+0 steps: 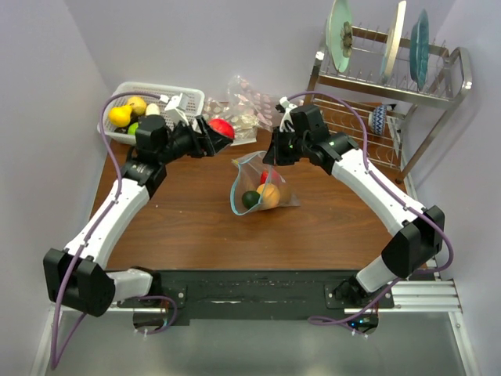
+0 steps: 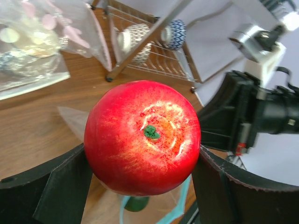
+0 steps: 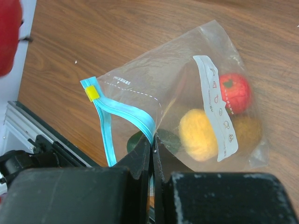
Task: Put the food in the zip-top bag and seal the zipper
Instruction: Place the fake vegetable in the zipper food storage bag.
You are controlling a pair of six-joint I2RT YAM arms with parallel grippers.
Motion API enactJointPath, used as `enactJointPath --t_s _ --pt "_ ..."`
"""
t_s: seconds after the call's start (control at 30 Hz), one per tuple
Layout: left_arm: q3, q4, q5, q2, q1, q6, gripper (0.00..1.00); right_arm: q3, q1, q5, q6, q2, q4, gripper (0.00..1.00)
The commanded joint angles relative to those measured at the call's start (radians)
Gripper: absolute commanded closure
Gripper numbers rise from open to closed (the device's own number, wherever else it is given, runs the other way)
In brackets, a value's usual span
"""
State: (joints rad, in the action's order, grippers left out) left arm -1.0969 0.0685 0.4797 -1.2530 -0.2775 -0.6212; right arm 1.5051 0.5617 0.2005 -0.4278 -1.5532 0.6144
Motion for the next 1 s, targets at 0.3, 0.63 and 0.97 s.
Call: enactJointPath --t_s 0.3,0.63,0.97 --pt "0.043 0.023 0.030 0.049 -0.173 -0.023 0.50 0.043 -0.006 -0.016 -0.006 0.001 -0.013 1.00" --pt "0.088 0.063 0.025 0.037 -0.241 0.014 0.51 0.073 -0.005 -0.010 -0.017 0.007 0.015 1.00" --pt "0.111 0.028 -0.027 -0.066 -0.272 0.035 0.50 0.073 -0.006 0.008 -0.022 0.016 0.018 1.00"
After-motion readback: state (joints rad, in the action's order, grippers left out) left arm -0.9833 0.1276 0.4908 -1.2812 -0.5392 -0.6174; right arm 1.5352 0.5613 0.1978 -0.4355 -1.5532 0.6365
